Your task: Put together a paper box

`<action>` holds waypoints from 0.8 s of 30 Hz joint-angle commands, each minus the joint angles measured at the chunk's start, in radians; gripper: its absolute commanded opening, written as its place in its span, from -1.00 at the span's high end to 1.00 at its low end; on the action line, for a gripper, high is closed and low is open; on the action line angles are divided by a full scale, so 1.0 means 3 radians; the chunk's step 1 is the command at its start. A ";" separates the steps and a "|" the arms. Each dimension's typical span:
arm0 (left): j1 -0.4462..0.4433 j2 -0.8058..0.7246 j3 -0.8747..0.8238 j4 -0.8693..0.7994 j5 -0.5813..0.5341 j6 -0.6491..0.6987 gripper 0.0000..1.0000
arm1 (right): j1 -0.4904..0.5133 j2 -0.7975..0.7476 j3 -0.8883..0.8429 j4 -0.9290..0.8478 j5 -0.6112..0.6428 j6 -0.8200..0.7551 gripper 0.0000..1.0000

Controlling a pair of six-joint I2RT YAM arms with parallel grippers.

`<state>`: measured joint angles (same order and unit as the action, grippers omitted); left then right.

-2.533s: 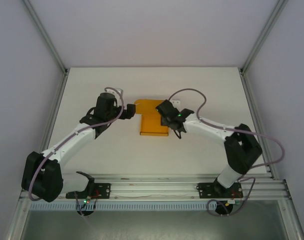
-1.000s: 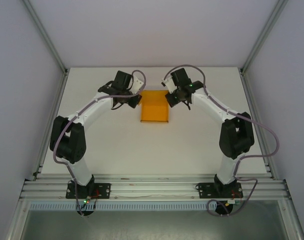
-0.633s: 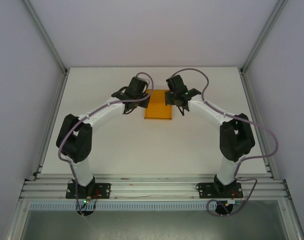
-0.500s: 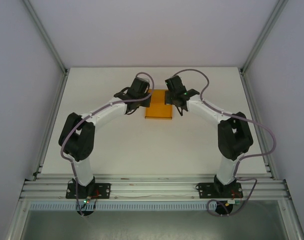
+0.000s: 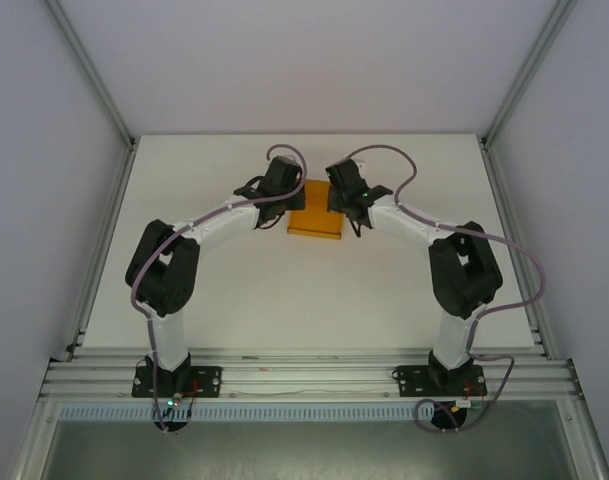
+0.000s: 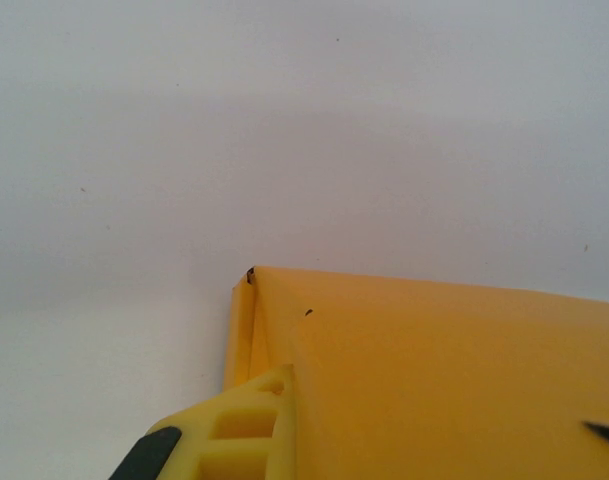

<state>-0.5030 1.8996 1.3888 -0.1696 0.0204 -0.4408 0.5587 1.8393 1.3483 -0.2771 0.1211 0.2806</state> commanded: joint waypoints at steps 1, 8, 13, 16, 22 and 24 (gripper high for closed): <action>-0.0141 0.0073 -0.0215 0.0304 0.0235 -0.0031 1.00 | 0.0150 -0.0025 -0.0190 0.0584 -0.0008 0.0048 1.00; -0.0194 -0.0120 -0.0685 0.0531 0.0240 0.0039 1.00 | 0.0188 -0.0170 -0.0736 0.1062 0.0202 -0.0097 1.00; -0.0210 -0.0293 -0.0825 0.0604 0.0240 0.0003 0.70 | 0.0208 -0.0138 -0.0927 0.1230 0.0156 -0.0139 1.00; -0.0215 -0.0439 -0.0850 0.0502 0.0232 0.0026 0.31 | 0.0234 -0.0162 -0.1048 0.1271 0.0245 -0.0222 1.00; -0.0220 -0.0768 -0.0949 0.0341 0.0179 0.0006 -0.62 | 0.0320 -0.0230 -0.1229 0.1402 0.0338 -0.0301 1.00; -0.0220 -0.0896 -0.0970 0.0236 0.0133 -0.0025 -0.88 | 0.0359 -0.0220 -0.1266 0.1434 0.0395 -0.0376 1.00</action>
<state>-0.5632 1.6962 1.1114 -0.0418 0.0696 -0.4404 0.6456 1.7752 1.0027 0.1852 0.2276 0.2035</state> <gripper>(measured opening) 0.900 0.066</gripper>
